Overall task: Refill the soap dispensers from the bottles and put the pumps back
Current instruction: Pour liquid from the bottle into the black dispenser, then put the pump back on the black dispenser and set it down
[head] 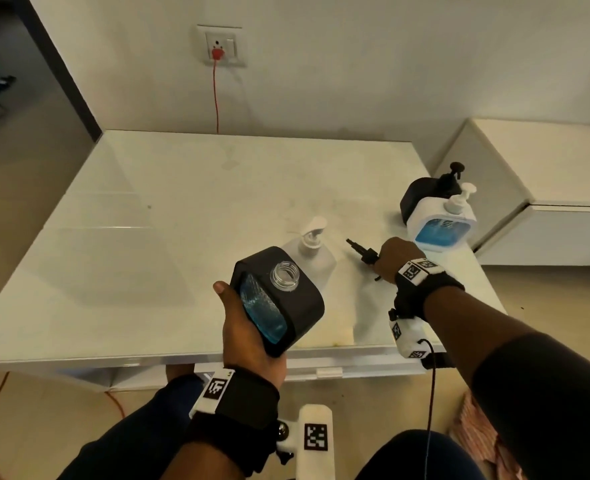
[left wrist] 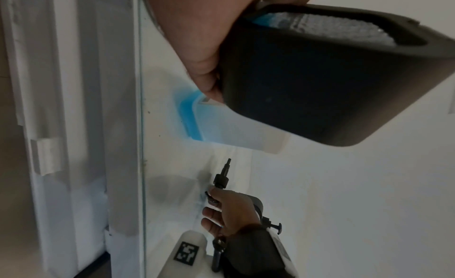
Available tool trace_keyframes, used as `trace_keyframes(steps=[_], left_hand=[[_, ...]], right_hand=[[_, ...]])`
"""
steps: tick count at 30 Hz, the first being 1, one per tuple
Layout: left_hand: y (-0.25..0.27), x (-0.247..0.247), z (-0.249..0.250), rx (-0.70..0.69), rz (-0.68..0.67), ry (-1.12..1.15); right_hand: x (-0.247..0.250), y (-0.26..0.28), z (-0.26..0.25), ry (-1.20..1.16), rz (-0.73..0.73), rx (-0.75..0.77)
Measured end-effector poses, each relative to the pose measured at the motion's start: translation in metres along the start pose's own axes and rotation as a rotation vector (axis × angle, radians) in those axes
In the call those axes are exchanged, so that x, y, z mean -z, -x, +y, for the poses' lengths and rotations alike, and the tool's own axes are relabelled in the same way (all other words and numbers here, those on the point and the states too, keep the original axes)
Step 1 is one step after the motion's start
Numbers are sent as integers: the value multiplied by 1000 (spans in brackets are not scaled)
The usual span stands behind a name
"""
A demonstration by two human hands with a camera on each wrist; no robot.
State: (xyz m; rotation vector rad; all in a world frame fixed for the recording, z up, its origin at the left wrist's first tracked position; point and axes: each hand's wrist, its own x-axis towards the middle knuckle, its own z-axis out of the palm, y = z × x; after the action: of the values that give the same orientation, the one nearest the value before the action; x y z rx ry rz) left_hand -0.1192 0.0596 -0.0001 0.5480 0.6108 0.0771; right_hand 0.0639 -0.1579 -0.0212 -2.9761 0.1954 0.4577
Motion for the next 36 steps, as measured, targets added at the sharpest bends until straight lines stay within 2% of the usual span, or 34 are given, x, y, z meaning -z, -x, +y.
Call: trace_keyframes(steps=[3,6,9,11,13,16,18,20,27,30,33,36], left_hand=[[2,-2,5,-8,-6,4],[6,-7,14,-40,-1,34],[7,-8,24,-88,31,77],[5,-6,30,-120,61,113],[2,-5,39,-149,93,142],[-1,-4,52,-181,104,180],[-1,-3,64,-207,109,206],[-2,-3,77,-240,99,224],[-11,12,102,-272,85,221],[-13,22,126,-275,120,61],[-11,28,145,-292,37,-105],[-14,28,146,-375,-7,-390]], right_hand=[[21,20,0,-171,-29,-51],[61,54,-2,-452,102,-11],[101,104,-27,-694,343,182],[123,139,-57,-803,380,369],[134,169,-92,-789,307,528],[126,193,-140,-462,211,667],[112,199,-165,-325,116,725],[102,199,-183,-292,72,735],[98,192,-213,-391,87,757],[104,186,-214,-368,39,768],[110,180,-210,-411,-63,720],[114,177,-207,-442,-167,672]])
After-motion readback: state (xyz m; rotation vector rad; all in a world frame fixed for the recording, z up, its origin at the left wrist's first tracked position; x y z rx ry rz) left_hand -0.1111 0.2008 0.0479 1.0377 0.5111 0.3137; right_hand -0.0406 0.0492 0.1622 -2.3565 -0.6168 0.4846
